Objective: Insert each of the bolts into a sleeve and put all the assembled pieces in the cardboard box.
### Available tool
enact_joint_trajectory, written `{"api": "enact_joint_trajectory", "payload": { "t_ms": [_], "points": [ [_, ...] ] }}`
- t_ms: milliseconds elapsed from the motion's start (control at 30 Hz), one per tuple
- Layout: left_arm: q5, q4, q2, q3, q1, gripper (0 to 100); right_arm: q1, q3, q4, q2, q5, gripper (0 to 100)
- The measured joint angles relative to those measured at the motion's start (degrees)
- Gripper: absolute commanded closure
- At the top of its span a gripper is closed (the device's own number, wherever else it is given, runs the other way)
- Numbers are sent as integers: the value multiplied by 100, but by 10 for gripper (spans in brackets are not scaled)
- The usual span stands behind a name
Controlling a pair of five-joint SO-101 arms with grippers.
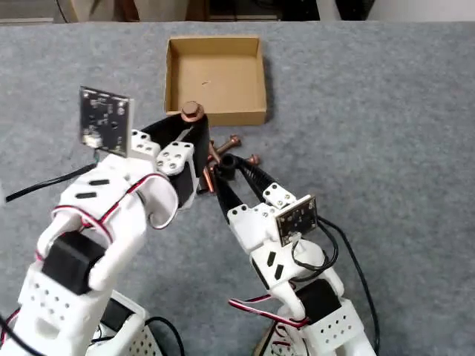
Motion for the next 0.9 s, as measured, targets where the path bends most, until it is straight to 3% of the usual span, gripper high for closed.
{"api": "enact_joint_trajectory", "payload": {
  "t_ms": [367,900],
  "points": [
    [-9,-202,818,-132,343,981,9,0,0,0,0,998],
    [-431,79,835,-158,352,981,0,0,9,9,0,998]
  ]
}}
